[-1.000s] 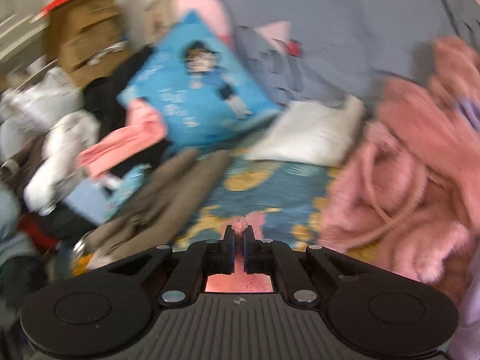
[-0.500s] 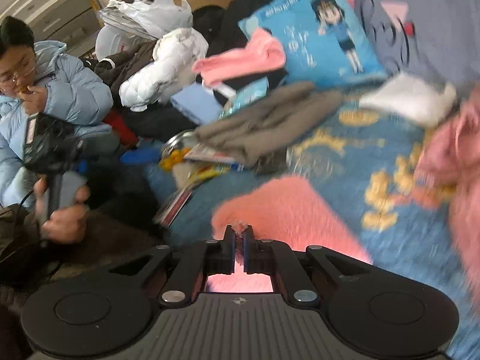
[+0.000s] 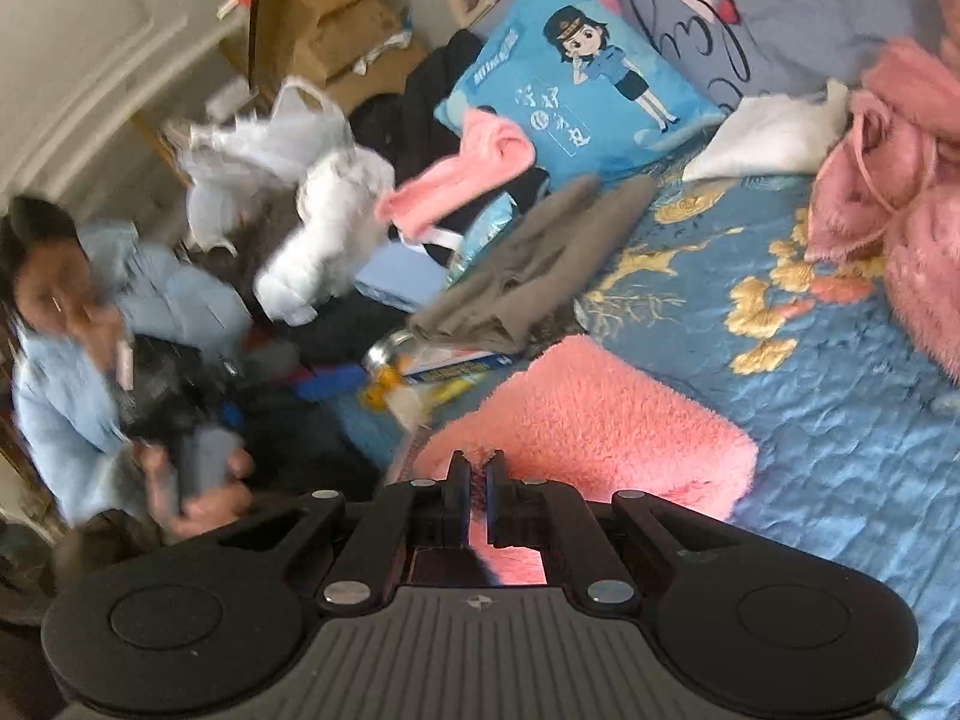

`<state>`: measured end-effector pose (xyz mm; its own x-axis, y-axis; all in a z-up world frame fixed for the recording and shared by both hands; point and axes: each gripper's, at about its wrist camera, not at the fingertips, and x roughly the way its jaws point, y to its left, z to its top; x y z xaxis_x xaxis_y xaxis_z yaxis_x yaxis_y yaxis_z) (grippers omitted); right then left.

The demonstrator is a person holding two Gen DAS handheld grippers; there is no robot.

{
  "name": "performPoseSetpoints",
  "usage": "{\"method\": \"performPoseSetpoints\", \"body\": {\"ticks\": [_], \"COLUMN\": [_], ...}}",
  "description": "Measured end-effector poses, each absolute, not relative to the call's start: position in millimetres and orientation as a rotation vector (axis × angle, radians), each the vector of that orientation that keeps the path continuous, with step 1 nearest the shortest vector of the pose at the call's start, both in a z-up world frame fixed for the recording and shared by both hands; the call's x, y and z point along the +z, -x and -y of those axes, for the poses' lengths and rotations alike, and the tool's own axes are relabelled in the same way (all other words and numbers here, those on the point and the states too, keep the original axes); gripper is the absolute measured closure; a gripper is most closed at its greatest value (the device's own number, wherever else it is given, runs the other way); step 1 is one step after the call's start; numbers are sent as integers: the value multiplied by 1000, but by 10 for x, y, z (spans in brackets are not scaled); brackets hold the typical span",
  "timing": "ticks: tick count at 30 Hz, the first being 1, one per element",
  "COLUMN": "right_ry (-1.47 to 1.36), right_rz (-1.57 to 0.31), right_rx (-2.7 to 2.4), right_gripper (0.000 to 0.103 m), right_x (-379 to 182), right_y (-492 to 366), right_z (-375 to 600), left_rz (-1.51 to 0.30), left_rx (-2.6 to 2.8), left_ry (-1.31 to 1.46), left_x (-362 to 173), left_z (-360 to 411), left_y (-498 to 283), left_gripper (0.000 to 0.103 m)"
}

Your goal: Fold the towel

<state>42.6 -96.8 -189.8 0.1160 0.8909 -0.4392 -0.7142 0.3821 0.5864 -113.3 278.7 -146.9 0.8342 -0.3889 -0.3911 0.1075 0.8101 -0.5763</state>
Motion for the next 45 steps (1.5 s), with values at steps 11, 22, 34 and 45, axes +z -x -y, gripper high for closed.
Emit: {"method": "performPoseSetpoints", "body": {"ticks": [11, 22, 34, 45], "right_ry": [-25, -4, 188, 33], "right_rz": [-973, -780, -915, -787], "right_rx": [1103, 1057, 938, 864], "right_gripper": [89, 58, 75, 74], "right_x": [-2248, -1691, -2388, -1919], "right_y": [-312, -472, -946, -606], "right_z": [744, 493, -541, 201], "left_rz": [-548, -559, -591, -607], "left_rx": [-285, -301, -340, -355], "left_ry": [548, 524, 397, 348], "left_x": [-1482, -1498, -1481, -1482], "left_z": [-2740, -2703, -2456, -2363], "left_y": [1101, 1077, 1054, 1042], "left_gripper": [3, 3, 1, 1]}}
